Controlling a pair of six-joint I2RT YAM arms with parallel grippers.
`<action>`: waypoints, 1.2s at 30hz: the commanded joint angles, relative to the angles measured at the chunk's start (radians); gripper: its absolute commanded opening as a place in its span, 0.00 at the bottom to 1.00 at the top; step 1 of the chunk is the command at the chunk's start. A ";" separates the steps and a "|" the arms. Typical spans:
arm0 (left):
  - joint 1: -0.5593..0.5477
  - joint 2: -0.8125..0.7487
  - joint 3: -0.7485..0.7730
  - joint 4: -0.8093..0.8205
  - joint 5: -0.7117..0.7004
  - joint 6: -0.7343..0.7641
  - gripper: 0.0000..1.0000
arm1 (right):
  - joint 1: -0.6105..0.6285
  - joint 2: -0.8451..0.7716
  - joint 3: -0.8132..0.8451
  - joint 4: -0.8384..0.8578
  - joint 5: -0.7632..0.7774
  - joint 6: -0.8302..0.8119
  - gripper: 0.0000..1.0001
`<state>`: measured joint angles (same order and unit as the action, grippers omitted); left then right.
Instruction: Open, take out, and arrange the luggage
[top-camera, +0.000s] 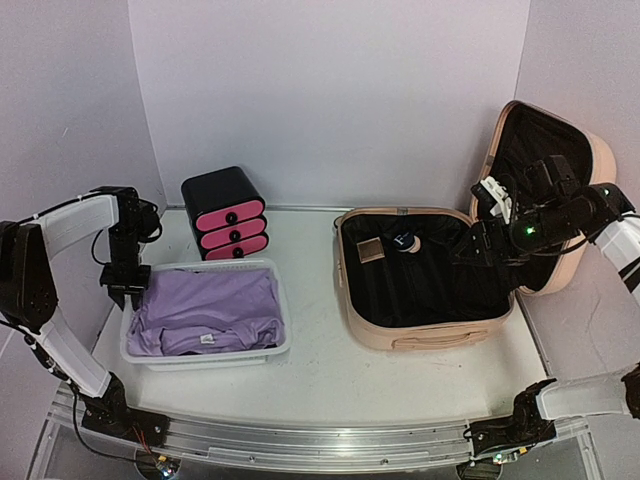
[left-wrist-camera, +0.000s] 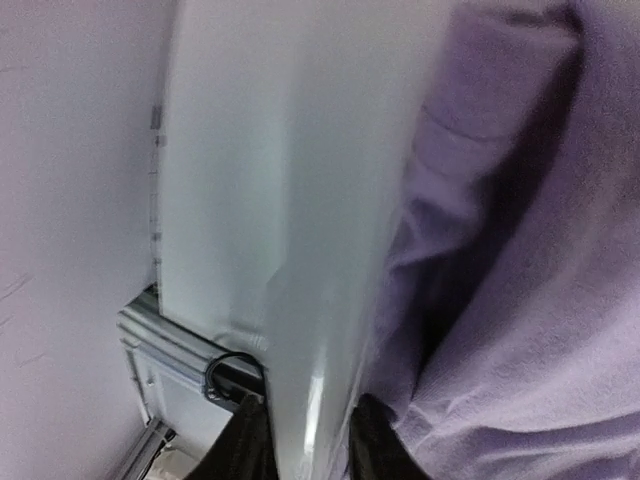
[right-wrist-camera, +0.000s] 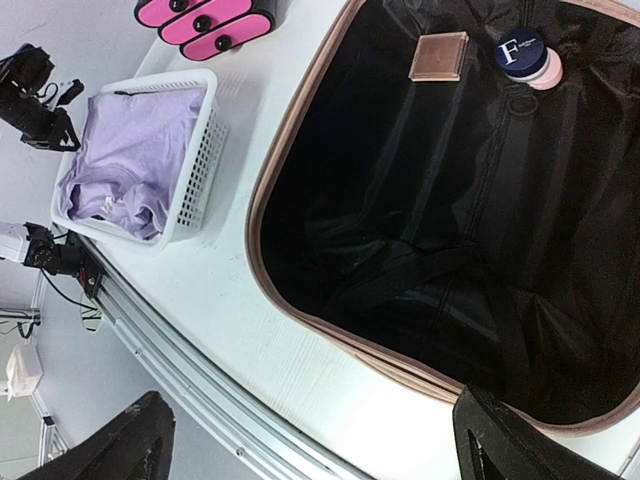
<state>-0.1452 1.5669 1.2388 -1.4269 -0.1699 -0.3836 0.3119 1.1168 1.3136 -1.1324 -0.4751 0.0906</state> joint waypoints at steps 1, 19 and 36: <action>0.026 -0.006 0.080 -0.181 -0.360 -0.128 0.43 | -0.004 -0.029 0.002 0.034 -0.047 -0.002 0.98; -0.653 0.361 0.716 0.223 -0.014 -0.336 0.70 | -0.004 -0.056 -0.027 0.019 -0.038 0.035 0.98; -0.746 0.525 0.554 0.162 -0.208 -0.500 0.52 | -0.004 -0.046 -0.024 0.006 -0.038 0.063 0.98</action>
<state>-0.9035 2.1590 1.9228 -1.2354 -0.3283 -0.8486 0.3119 1.0626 1.2804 -1.1446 -0.5076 0.1509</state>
